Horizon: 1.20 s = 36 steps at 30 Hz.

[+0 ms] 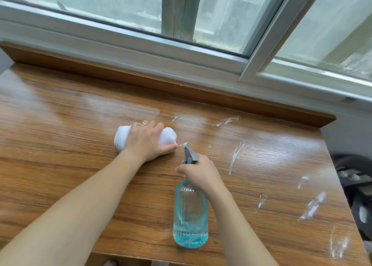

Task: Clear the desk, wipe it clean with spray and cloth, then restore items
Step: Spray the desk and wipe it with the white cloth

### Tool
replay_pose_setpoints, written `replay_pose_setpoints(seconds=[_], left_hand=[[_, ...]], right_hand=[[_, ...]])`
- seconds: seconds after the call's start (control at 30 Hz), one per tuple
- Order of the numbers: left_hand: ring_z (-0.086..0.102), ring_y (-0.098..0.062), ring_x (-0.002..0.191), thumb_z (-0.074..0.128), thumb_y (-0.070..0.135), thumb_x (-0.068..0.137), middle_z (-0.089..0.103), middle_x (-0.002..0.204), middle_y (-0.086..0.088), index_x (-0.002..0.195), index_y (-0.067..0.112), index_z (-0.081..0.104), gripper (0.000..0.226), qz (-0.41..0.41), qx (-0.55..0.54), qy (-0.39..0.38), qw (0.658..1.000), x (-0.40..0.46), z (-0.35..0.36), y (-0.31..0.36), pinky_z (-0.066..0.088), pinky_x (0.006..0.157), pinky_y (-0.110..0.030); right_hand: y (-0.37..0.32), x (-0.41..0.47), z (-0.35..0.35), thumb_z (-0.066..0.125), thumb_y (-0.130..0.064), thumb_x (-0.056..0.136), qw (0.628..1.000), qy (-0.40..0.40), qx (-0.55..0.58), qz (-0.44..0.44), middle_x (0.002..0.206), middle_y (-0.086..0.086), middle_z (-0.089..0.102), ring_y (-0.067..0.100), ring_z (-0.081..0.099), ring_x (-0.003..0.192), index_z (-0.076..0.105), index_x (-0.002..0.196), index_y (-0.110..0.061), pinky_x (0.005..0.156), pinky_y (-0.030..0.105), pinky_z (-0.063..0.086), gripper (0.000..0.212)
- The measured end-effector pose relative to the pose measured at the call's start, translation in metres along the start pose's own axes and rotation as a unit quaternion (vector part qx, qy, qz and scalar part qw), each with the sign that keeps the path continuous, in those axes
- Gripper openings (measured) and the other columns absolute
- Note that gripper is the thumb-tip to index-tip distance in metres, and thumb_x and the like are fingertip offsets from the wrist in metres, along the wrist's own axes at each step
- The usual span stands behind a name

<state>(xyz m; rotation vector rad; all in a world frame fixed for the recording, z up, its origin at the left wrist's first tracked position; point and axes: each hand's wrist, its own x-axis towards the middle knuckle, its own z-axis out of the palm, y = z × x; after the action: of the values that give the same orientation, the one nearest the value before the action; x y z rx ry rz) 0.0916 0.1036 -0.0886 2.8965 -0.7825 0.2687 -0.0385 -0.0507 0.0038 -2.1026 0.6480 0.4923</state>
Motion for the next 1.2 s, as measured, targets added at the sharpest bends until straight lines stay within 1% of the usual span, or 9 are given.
replay_pose_setpoints(seconds=[0.1,0.2,0.3,0.47,0.7,0.8,0.97,1.1,1.2], left_hand=[[0.062,-0.029,0.083,0.039,0.089,0.067,0.065,0.087,-0.005,0.089,0.019,0.062,0.077,0.016,-0.003,0.014,1.000,-0.017,0.002,-0.002,0.041,0.075,-0.042],[0.061,-0.028,0.078,0.042,0.089,0.066,0.064,0.084,-0.002,0.085,0.019,0.061,0.074,0.019,0.003,0.028,0.999,-0.032,0.001,0.000,0.041,0.073,-0.041],[0.061,-0.027,0.078,0.041,0.089,0.066,0.064,0.084,-0.001,0.086,0.020,0.063,0.075,0.013,0.011,0.021,1.000,-0.032,-0.003,0.002,0.042,0.073,-0.041],[0.060,-0.027,0.077,0.044,0.089,0.066,0.064,0.082,-0.002,0.084,0.019,0.061,0.074,0.017,0.012,0.011,1.000,-0.029,-0.005,0.000,0.043,0.071,-0.041],[0.058,-0.028,0.072,0.048,0.087,0.066,0.061,0.078,-0.002,0.082,0.020,0.061,0.070,0.029,0.003,0.014,0.999,-0.022,-0.002,-0.004,0.041,0.067,-0.040],[0.059,-0.028,0.073,0.047,0.088,0.066,0.062,0.080,-0.003,0.083,0.020,0.062,0.072,0.041,0.006,0.010,0.999,-0.005,0.002,-0.010,0.042,0.067,-0.040],[0.061,-0.031,0.075,0.040,0.087,0.066,0.061,0.078,-0.006,0.082,0.018,0.062,0.074,0.054,0.000,0.005,0.999,0.044,0.012,-0.018,0.043,0.068,-0.041],[0.061,-0.031,0.082,0.036,0.089,0.067,0.063,0.085,-0.007,0.088,0.018,0.063,0.079,0.057,0.005,-0.004,0.998,0.088,0.019,-0.020,0.041,0.072,-0.042],[0.060,-0.031,0.088,0.028,0.090,0.068,0.065,0.092,-0.007,0.096,0.019,0.062,0.083,0.059,0.018,-0.012,0.998,0.121,0.018,-0.017,0.041,0.073,-0.041]], right_hand=[[-0.006,0.006,-0.009,0.075,-0.032,0.079,1.000,0.001,0.018,-0.016,0.073,-0.008,0.060,0.017,0.056,0.071,0.053,0.069,-0.025,0.063,0.032,0.040,0.025],[-0.017,0.012,-0.015,0.070,-0.024,0.080,0.999,0.000,0.014,-0.029,0.064,-0.008,0.052,0.017,0.046,0.062,0.047,0.063,-0.023,0.059,0.031,0.035,0.029],[-0.029,0.019,-0.017,0.062,-0.017,0.078,1.000,0.011,0.006,-0.026,0.068,-0.002,0.052,0.020,0.044,0.062,0.047,0.067,-0.019,0.058,0.033,0.036,0.018],[-0.041,0.028,-0.020,0.072,-0.025,0.078,1.000,-0.004,0.004,-0.030,0.072,-0.002,0.058,0.020,0.053,0.067,0.054,0.070,-0.020,0.061,0.032,0.040,0.020],[-0.050,0.040,-0.020,0.066,-0.019,0.080,1.000,0.005,0.009,0.000,0.071,0.000,0.053,0.019,0.045,0.061,0.053,0.075,-0.017,0.057,0.031,0.036,0.015],[-0.054,0.045,-0.023,0.070,-0.024,0.078,1.000,-0.012,0.028,0.004,0.071,-0.002,0.052,0.017,0.045,0.062,0.051,0.072,-0.020,0.059,0.031,0.037,0.020],[-0.055,0.063,-0.029,0.071,-0.029,0.075,1.000,0.015,0.011,0.007,0.070,-0.005,0.057,0.018,0.051,0.066,0.055,0.072,-0.021,0.062,0.033,0.039,0.018],[-0.053,0.070,-0.032,0.070,-0.027,0.080,0.999,0.029,0.014,0.019,0.061,-0.010,0.055,0.007,0.052,0.057,0.051,0.071,-0.022,0.059,0.030,0.037,0.021],[-0.051,0.072,-0.031,0.071,-0.028,0.081,0.999,0.041,0.018,0.023,0.070,-0.007,0.057,0.013,0.052,0.064,0.052,0.073,-0.021,0.060,0.031,0.038,0.022]])
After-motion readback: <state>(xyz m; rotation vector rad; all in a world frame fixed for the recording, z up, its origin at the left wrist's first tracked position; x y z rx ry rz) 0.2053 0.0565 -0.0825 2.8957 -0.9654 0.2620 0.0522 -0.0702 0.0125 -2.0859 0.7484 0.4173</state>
